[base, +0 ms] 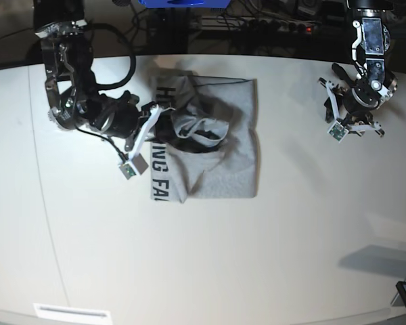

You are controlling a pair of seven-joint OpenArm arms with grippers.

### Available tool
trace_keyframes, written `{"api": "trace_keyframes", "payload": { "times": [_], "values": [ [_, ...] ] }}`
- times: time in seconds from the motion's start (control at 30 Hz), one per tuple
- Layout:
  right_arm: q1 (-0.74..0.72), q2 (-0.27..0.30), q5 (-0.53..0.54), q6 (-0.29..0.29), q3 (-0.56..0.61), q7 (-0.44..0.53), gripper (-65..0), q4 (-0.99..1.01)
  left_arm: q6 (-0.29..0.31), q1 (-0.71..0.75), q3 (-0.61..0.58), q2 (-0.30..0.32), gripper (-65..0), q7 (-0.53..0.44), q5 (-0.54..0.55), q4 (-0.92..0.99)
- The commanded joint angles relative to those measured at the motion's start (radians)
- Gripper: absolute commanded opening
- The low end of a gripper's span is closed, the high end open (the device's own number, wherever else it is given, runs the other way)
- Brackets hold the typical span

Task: Fold the T-shirt properly
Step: 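Tuck and smooth the shirt's loose fabric with the right gripper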

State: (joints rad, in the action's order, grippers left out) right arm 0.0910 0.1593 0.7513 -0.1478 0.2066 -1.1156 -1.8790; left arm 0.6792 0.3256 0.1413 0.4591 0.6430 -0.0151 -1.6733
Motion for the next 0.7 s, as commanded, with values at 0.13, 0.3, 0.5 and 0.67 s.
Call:
{"api": "trace_keyframes", "payload": {
  "times": [0.13, 0.3, 0.5, 0.67],
  "values": [
    [-0.033, -0.05, 0.02, -0.003, 0.06, 0.021, -65.0, -0.015, 0.019, 0.011, -0.006, 0.008, -41.8, 0.064, -0.032, 0.011],
    [-0.06, -0.096, 0.018, -0.003, 0.095, -0.034, -65.0, -0.015, 0.019, 0.014, -0.002, 0.008, -41.8, 0.064, -0.032, 0.012],
    [-0.075, -0.129, 0.017, -0.003, 0.098, -0.044, -65.0, -0.014, 0.019, 0.011, -0.006, 0.008, -41.8, 0.064, -0.032, 0.046],
    [-0.089, -0.131, 0.017, -0.003, 0.098, -0.044, -65.0, -0.014, 0.019, 0.016, -0.01, 0.007, -41.8, 0.021, -0.032, 0.058]
  ]
}}
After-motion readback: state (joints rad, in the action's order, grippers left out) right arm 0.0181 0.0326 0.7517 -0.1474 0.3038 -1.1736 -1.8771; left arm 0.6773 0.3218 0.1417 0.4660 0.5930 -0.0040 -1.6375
